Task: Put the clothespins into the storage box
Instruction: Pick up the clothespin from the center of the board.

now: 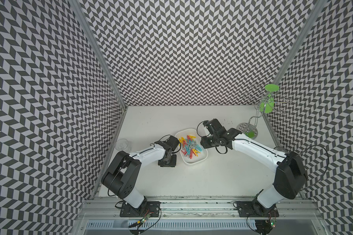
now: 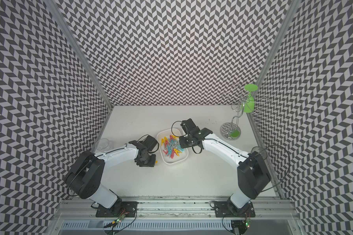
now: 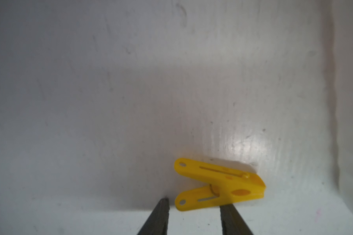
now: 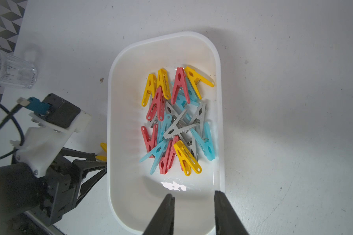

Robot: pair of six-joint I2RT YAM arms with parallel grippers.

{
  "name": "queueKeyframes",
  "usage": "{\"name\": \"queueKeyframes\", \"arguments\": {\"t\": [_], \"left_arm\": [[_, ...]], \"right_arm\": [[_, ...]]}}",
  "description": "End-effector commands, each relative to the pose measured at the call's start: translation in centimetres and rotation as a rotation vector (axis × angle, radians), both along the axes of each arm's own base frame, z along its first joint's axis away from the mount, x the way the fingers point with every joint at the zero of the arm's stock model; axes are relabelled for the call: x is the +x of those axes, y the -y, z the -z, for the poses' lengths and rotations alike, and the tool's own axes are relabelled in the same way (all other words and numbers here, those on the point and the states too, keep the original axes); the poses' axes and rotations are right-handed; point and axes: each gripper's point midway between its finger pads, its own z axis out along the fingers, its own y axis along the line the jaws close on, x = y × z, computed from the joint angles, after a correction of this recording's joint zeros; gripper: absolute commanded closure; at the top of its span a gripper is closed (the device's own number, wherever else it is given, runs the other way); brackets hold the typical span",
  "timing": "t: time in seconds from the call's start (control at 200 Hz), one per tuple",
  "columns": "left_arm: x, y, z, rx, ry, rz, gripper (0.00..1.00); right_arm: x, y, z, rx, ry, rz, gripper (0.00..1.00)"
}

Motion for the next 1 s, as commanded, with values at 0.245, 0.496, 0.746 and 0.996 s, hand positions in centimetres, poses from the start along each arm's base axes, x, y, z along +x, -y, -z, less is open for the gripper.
{"name": "queueKeyframes", "arguments": {"t": [0.245,0.496,0.746,0.996], "left_arm": [[1.9,1.0,0.1,0.027,0.045,0.081,0.52],[2.5,1.7,0.1,0.028,0.073,0.12,0.54],[2.7,2.8,0.3,0.012,0.094,0.169,0.64],[2.7,2.7,0.5,0.028,0.102,0.165,0.79]], "right_arm": [[0.9,-0.3,-1.8,0.044,0.047,0.02,0.64],[1.0,-0.6,-1.6,0.053,0.039,0.018,0.64],[0.9,-0.6,-1.4,0.054,0.037,0.02,0.64],[0.9,-0.5,-1.2,0.056,0.032,0.022,0.64]]}}
